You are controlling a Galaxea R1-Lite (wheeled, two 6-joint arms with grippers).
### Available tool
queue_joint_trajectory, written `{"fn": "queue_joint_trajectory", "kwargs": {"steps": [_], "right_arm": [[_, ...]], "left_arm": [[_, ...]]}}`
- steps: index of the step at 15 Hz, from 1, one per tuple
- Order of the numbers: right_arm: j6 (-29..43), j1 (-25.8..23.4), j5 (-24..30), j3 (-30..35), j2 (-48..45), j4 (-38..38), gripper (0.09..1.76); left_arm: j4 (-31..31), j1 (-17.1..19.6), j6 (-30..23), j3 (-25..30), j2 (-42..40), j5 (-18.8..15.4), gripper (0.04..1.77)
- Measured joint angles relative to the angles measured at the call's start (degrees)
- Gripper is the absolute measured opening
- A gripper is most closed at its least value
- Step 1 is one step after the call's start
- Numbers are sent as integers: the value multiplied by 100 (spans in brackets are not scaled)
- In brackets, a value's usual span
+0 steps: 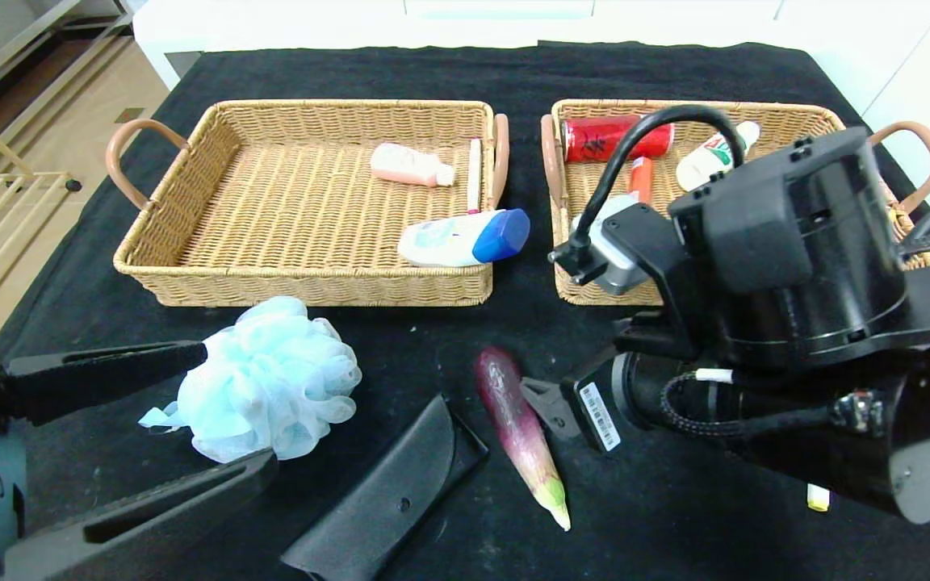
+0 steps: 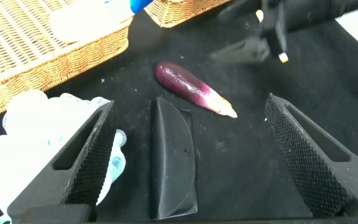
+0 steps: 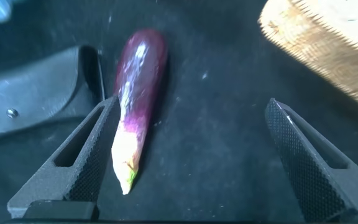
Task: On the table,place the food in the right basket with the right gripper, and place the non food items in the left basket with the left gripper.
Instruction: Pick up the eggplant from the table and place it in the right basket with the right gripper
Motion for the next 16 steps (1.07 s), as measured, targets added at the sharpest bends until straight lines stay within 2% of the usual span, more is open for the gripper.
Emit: {"fn": "queue_joint_trajectory", "kwargs": {"steps": [4,7,16], "right_arm": [[48,229,-284,-44,423,-228,170],[149,265,-728,-63,706,-532,170],[279,304,-772,-66,1045,-820,170]], "left_arm": [[0,0,5,-2,5,0,172],[-1,0,5,-2,0,0,172],[-1,0,6,-4,-9,-1,172]]}}
